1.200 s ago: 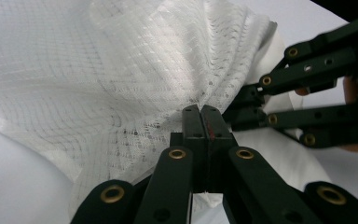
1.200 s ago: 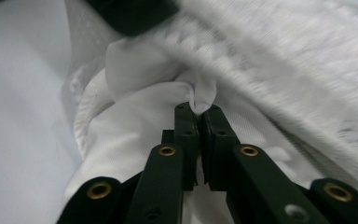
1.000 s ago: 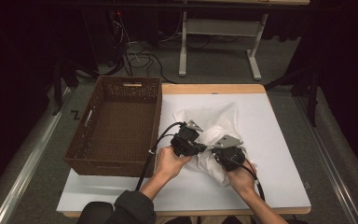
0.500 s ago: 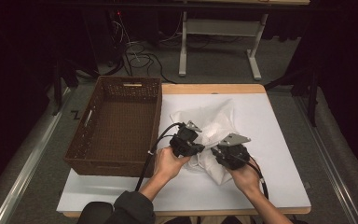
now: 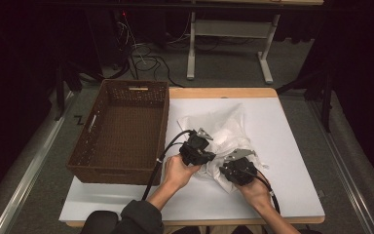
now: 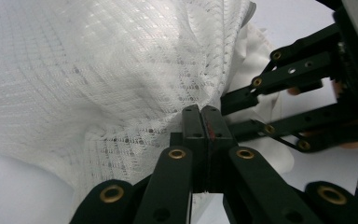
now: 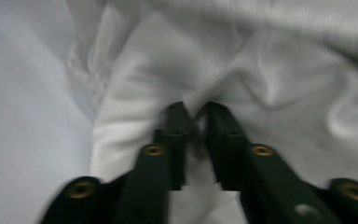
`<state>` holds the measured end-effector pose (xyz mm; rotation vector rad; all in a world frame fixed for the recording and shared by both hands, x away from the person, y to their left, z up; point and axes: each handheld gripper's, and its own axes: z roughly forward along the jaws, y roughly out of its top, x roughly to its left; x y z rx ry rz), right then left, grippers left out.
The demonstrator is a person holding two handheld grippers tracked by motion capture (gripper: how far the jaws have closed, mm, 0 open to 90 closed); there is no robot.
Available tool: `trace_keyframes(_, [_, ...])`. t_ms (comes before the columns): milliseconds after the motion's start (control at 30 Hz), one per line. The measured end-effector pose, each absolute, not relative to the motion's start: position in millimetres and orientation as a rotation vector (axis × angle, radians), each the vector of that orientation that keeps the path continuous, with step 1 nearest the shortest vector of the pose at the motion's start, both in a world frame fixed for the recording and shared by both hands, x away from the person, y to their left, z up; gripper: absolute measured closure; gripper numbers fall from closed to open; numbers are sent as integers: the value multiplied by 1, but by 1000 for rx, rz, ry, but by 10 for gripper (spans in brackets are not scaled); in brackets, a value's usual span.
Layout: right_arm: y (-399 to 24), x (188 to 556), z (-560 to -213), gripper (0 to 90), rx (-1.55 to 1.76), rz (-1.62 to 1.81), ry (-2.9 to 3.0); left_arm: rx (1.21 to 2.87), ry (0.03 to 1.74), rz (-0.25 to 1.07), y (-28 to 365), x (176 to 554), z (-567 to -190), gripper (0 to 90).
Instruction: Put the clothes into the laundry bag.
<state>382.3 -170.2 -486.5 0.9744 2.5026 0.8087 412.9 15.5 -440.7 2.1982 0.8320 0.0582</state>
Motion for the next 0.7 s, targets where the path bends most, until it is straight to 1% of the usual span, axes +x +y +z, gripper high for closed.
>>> trace_keyframes(67, [-168,384,-482,900,986,870,2456,2190,830,56,15,412,-440,896])
trace_keyframes(333, [-165,393,-467,900,1000,920,2348,2183,786,42,15,406,-435,898])
trace_keyframes(467, [-163,406,-471,900,1047,926,2320,2180,771,15,16,403,-432,899])
trace_keyframes(633, [-159,418,-476,900,1097,904,2306,2188,769,23,16,403,-434,899])
trace_keyframes(700, [-159,417,-475,869,1096,903,2314,2190,784,38,16,404,-435,898])
